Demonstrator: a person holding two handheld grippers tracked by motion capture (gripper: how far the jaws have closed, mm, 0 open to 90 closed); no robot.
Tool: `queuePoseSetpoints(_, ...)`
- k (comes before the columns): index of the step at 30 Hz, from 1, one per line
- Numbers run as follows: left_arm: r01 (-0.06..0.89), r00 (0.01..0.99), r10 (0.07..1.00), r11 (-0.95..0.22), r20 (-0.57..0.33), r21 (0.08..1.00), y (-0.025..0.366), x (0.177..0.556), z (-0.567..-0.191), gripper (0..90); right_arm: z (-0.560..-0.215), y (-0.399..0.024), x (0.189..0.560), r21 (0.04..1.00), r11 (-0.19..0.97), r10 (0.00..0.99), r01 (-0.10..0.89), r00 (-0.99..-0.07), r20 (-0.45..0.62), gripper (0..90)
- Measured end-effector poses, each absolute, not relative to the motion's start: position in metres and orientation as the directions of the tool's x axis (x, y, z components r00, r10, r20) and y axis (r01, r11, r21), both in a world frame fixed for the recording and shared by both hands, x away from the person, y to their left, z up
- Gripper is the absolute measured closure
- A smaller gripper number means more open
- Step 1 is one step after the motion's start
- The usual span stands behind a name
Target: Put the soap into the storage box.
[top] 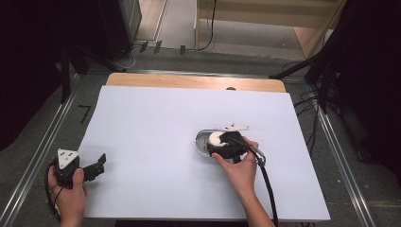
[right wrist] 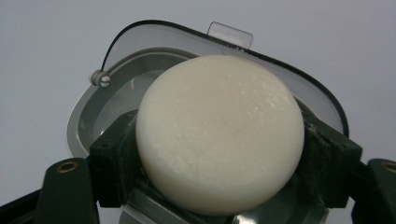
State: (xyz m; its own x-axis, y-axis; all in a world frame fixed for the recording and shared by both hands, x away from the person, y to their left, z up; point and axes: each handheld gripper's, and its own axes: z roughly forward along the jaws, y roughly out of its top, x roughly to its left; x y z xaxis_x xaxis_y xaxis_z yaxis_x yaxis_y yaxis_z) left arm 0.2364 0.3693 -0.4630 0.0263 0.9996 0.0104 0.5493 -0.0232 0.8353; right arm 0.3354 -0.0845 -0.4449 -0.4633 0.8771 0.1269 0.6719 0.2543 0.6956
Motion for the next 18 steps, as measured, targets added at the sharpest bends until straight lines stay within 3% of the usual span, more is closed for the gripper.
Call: queuePoseSetpoints(18, 0.552, 0.027, 1.0, -0.022, 0.009, 0.834, 0.3695, 0.2366, -0.4631, 6.1, -0.4446, -0.0866, 0.3303, 0.706, 0.24, 0.872, 0.666, -0.467, 0.144, 24.0)
